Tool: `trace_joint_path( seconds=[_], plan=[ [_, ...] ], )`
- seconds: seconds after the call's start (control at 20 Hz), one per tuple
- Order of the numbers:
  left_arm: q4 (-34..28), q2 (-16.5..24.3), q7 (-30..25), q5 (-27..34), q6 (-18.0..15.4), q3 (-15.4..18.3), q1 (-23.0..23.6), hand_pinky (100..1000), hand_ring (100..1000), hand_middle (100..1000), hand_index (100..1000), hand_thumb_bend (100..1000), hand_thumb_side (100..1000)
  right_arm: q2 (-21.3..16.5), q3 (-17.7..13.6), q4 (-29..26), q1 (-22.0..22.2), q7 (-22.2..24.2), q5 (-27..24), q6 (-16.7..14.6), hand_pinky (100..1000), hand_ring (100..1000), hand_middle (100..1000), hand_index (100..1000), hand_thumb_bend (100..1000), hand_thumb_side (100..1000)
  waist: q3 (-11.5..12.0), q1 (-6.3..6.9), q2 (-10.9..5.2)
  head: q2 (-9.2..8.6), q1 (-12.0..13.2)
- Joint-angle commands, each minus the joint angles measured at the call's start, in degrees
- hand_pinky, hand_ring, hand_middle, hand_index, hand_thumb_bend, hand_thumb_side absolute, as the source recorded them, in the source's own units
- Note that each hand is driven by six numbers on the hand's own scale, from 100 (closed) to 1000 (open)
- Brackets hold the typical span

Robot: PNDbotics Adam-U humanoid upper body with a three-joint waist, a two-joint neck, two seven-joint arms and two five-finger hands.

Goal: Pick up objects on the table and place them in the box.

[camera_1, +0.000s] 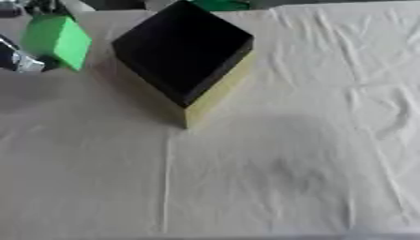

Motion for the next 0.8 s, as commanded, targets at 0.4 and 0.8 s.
trace_joint_path(
  seconds=[0.4,0.8],
  plan=[
    [12.12,-13.96,1.40,-3.21,-0.10,-0.21,-12.48,565,617,517,709,144,223,-3.62,-0.40,-0.87,-0.37,0.08,-0.78,-2.00,729,695,619,889,100,1000,-1.28,-0.47,-1.42,-0.09,1.56],
    [22.95,-21.86,3.60,-11.25,-1.91,0.44,-18.35,568,620,522,709,148,219,-2.79,-0.26,-0.87,-1.63,0.55,-1.65,-1.63,727,693,618,890,100,1000,-2.83,-0.23,-0.79,-1.42,2.96]
  ],
)
